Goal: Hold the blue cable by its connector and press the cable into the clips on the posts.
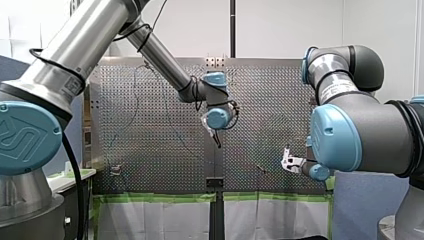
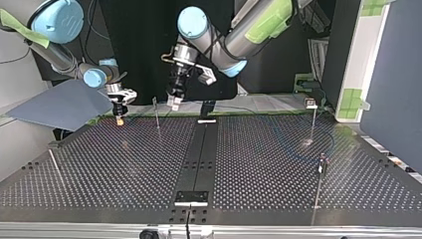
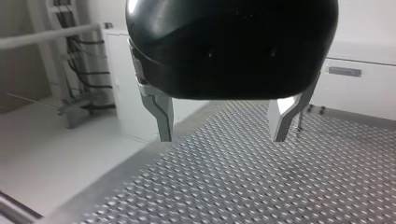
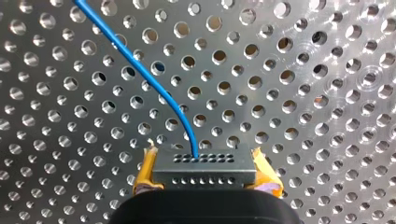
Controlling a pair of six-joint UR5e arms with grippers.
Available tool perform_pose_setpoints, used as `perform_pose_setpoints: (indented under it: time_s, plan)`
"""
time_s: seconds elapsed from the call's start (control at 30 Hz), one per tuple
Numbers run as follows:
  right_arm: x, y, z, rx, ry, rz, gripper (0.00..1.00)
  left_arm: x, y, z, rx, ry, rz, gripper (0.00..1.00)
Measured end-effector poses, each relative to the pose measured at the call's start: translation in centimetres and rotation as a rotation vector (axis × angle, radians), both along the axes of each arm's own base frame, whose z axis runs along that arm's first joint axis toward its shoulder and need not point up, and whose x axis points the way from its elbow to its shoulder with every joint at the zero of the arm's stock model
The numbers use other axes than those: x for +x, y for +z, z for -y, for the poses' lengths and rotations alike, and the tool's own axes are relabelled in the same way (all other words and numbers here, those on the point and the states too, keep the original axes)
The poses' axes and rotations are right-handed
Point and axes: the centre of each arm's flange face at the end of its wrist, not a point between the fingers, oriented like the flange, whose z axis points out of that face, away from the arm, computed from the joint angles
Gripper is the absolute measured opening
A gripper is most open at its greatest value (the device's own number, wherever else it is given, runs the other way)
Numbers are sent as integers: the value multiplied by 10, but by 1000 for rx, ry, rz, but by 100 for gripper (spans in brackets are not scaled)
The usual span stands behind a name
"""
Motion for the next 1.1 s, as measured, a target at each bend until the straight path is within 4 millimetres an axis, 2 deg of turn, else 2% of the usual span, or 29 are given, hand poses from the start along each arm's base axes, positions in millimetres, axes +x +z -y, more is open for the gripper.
perform_pose_setpoints:
  time_s: [0.37,0.8,0.93,1.1]
  plan:
    - [2,0,-1,0,3,0,0,-27,23,-23,-33,5,28,100]
    - [6,0,-2,0,9,-1,0,-62,38,-56,-30,26,20,100]
    - [8,0,-3,0,12,-1,0,-70,32,-66,-14,32,6,100]
    - [10,0,-3,-1,15,-2,0,-80,13,-79,34,64,-29,100]
